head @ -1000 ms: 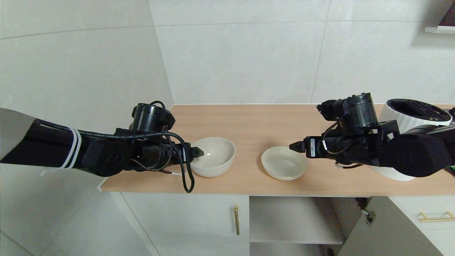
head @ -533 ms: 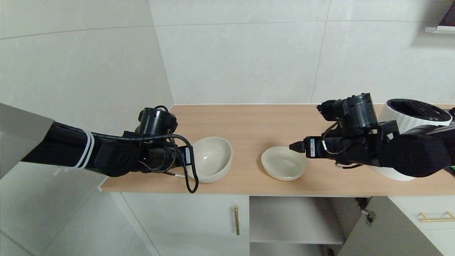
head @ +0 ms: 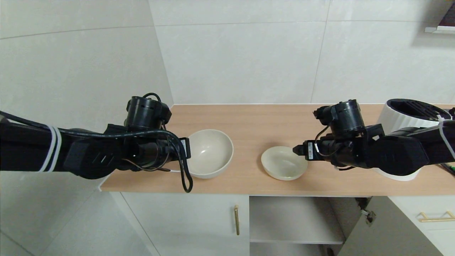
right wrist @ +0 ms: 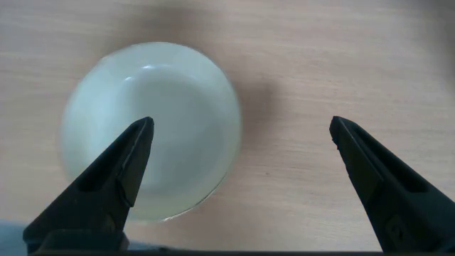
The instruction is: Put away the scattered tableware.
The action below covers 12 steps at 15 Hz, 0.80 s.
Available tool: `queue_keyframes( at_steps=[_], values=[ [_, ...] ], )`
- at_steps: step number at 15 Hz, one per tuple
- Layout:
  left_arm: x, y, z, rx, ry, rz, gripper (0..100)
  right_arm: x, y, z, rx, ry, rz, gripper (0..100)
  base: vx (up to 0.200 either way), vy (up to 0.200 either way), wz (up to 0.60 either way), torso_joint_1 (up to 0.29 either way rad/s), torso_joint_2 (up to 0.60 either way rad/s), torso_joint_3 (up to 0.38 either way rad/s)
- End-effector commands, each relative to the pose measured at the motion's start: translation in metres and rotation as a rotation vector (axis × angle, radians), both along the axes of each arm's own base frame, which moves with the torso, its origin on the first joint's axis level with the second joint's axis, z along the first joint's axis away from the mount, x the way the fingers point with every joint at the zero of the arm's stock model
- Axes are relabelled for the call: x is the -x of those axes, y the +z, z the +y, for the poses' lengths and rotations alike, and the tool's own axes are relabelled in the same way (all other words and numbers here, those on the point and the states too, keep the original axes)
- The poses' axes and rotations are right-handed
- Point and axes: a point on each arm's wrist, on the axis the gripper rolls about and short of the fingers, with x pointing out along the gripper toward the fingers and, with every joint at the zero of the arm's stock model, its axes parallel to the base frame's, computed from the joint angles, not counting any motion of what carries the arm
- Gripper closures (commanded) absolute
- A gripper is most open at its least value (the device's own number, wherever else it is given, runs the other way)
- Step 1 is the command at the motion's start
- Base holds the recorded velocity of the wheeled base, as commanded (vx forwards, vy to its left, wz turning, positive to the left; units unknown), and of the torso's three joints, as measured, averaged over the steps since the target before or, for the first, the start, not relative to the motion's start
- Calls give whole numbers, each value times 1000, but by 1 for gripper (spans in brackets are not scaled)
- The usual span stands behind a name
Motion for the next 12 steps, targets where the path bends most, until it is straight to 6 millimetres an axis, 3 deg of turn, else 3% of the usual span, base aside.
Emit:
queue_keyframes(
  at_steps=[1, 4, 10, 11, 12],
  values=[
    [16, 26, 3, 26, -5, -73, 100, -9, -16, 5, 31, -16, 35, 0, 0, 0, 0, 0, 0, 0],
    [18, 30, 4, 29, -5, -81, 100, -18, -34, 8, 72, -48, 63, 0, 0, 0, 0, 0, 0, 0],
    [18, 30, 4, 28, -4, -82, 100, -22, -44, 11, 74, -40, 83, 0, 0, 0, 0, 0, 0, 0],
    [18, 30, 4, 28, -4, -82, 100, -23, -45, 11, 73, -39, 87, 100, 0, 0, 0, 0, 0, 0],
    [18, 30, 4, 28, -4, -82, 100, -25, -46, 12, 58, -36, 89, 100, 0, 0, 0, 0, 0, 0]
  ],
)
